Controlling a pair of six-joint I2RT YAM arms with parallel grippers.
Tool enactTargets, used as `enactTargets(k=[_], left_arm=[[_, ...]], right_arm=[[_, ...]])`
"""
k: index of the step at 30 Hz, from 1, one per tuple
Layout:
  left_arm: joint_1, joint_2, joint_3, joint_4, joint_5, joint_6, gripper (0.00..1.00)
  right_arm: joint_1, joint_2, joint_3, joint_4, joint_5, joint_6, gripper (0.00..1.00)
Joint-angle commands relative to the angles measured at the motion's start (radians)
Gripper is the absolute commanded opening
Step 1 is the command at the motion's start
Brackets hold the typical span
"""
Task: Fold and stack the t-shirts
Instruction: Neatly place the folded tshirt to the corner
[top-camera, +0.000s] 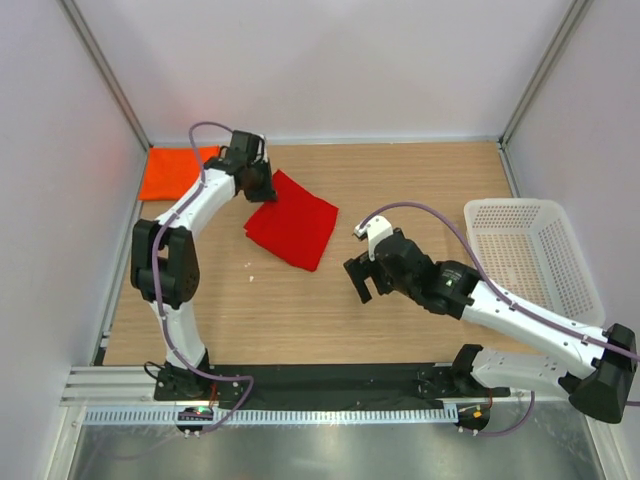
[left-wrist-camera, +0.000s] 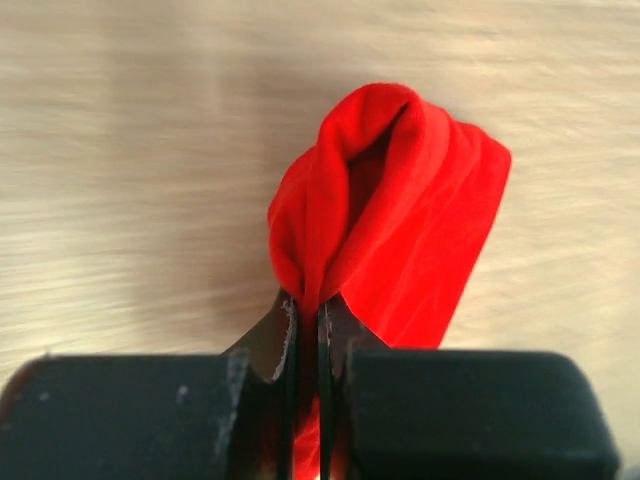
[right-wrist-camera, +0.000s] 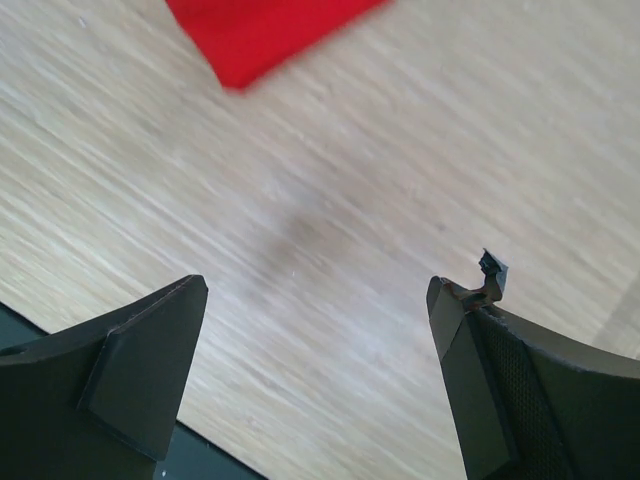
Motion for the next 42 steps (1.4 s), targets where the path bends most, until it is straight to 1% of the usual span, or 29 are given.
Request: enactTargets(k=[1, 4, 8, 9, 12, 13, 15, 17, 19, 20, 23, 27, 32, 42], left_arm=[[0.011, -0.023, 0.124, -0.17, -0.269, 0.195, 0.0], [0.031, 0.012, 0.225, -0.199, -0.358, 0.241, 0.0], [0.063, 0.063, 0.33, -0.187, -0.458, 0.302, 0.0], [0.074, 0.08, 0.36, -0.19, -0.469, 0.343, 0.0], [0.097, 0.173, 0.515, -0.237, -0.487, 0.415, 0.0], [0.104, 0.219, 0.61, -0.259, -0.494, 0.432, 0.0], [0.12, 0.256, 0.669, -0.293, -0.524, 0.46, 0.0], [0.132, 0.285, 0.716, -0.268, -0.54, 0.52, 0.0], [0.152, 0.297, 0.736, -0.254, -0.56, 0.546, 0.0], [0.161, 0.308, 0.771, -0.262, -0.56, 0.549, 0.0], [0.178, 0.304, 0.782, -0.253, -0.589, 0.571, 0.0], [0.181, 0.259, 0.712, -0.132, -0.593, 0.638, 0.0], [0.189, 0.278, 0.738, -0.112, -0.586, 0.693, 0.0], [0.204, 0.276, 0.749, -0.061, -0.619, 0.715, 0.0]], right_arm=[[-0.002, -0.023, -0.039, -0.017, -0.019, 0.074, 1.0], [-0.003, -0.028, -0.045, -0.028, -0.005, 0.044, 1.0], [-0.003, -0.012, -0.028, -0.031, -0.001, 0.019, 1.0], [-0.003, -0.008, -0.025, -0.025, -0.004, 0.02, 1.0], [-0.004, 0.041, -0.002, -0.011, -0.011, 0.019, 1.0], [-0.004, 0.058, 0.008, -0.012, -0.014, 0.011, 1.0], [-0.01, 0.101, 0.035, -0.002, -0.013, -0.018, 1.0], [-0.025, 0.136, 0.045, 0.027, -0.017, -0.033, 1.0], [-0.053, 0.161, 0.062, 0.049, -0.043, -0.033, 1.0], [-0.062, 0.19, 0.068, 0.05, -0.051, -0.032, 1.0], [-0.085, 0.227, 0.088, 0.061, -0.069, -0.041, 1.0], [-0.121, 0.281, 0.105, 0.09, -0.097, -0.056, 1.0], [-0.15, 0.324, 0.136, 0.104, -0.128, -0.055, 1.0], [-0.165, 0.356, 0.144, 0.116, -0.142, -0.055, 1.0]])
